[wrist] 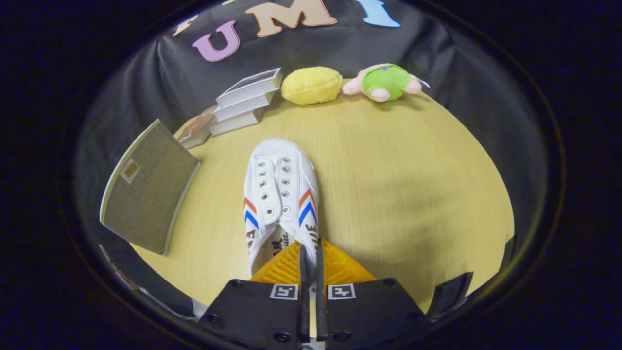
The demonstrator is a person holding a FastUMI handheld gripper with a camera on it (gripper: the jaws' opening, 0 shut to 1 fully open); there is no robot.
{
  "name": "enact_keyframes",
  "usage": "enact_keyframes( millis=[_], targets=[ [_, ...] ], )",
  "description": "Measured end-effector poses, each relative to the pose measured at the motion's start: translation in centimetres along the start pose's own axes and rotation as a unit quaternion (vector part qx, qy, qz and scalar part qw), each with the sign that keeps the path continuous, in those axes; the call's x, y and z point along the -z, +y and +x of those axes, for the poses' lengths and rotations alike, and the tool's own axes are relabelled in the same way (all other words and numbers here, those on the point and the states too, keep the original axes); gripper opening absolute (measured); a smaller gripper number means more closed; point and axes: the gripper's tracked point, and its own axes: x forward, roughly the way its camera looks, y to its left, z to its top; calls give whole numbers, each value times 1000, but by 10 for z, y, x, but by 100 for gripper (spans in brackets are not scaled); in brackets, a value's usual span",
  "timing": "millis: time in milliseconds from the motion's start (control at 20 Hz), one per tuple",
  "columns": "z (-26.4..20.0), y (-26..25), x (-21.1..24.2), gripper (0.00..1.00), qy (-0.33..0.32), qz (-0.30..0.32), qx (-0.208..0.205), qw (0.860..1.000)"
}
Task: Open the storage box then place both shoes into the box .Put the left shoe in first, then the right shoe, with the right side of both shoes facing outward in a uniform manner.
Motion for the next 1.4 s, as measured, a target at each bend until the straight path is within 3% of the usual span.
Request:
enact_keyframes(
  millis=[150,400,700,900,1050,1150,1200,1400],
  targets=[
    [0,3,1,7,-2,39,-18,999],
    [-5,23,0,6,11,160,-115,980],
    [-25,49,0,6,-15,153,-158,975],
    [-61,83,-25,5,-50,180,-224,956],
    [-65,94,-28,4,-42,186,-242,951],
    [-72,110,-32,4,-31,208,-275,938],
    [-72,113,-31,3,-26,206,-277,938],
    [-61,104,-13,3,-4,123,-234,964]
  ],
)
